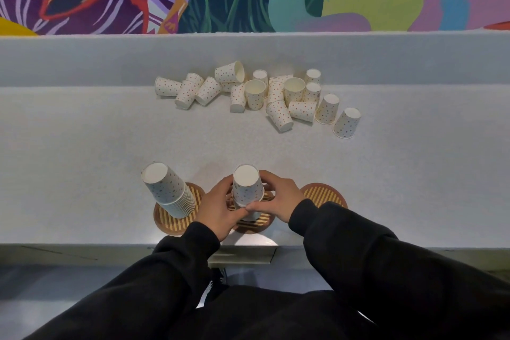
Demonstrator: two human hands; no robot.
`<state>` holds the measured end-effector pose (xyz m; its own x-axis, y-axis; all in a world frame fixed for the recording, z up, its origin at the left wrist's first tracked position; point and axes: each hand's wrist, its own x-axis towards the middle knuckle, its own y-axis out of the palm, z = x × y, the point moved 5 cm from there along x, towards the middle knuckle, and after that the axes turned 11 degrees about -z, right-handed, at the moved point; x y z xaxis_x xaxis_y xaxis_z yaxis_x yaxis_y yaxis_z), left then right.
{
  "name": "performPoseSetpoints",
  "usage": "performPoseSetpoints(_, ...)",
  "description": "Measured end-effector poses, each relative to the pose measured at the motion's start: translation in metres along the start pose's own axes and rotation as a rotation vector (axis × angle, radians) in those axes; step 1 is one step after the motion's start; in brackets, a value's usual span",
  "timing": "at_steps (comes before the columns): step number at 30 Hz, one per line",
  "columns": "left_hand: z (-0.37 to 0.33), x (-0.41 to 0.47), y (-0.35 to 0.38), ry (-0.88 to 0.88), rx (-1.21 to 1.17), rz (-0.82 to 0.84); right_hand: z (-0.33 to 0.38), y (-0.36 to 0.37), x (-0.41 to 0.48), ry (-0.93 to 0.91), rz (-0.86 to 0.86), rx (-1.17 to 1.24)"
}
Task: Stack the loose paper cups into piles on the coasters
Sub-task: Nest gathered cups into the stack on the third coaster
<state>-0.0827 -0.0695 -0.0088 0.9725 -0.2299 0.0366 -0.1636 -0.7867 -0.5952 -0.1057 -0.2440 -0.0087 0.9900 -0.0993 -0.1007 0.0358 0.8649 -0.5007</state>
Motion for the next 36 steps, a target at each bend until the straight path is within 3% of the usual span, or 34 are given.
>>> performPoseSetpoints(7, -0.001, 0.001, -0.002, -0.028, 0.023, 0.019, -0.004, 0.001, 0.001, 0.0, 0.032, 0.003)
performPoseSetpoints(13, -0.028, 0.007, -0.014, 0.0, 0.116, 0.16, -0.007, -0.012, 0.006, 0.055, 0.081, 0.022)
performPoseSetpoints(17, -0.073, 0.039, -0.058, 0.12, 0.327, 0.138, -0.003, -0.061, 0.023, 0.062, 0.067, -0.078)
performPoseSetpoints(22, -0.146, 0.099, -0.09, 0.303, 0.372, 0.056, 0.004, -0.129, 0.052, 0.073, -0.077, -0.171)
performPoseSetpoints(28, -0.166, 0.174, -0.043, 0.407, 0.53, 0.195, 0.002, -0.169, 0.086, 0.117, -0.23, -0.271)
performPoseSetpoints(36, -0.143, 0.23, 0.033, 0.586, 0.784, 0.378, -0.006, -0.167, 0.139, 0.142, -0.286, -0.46)
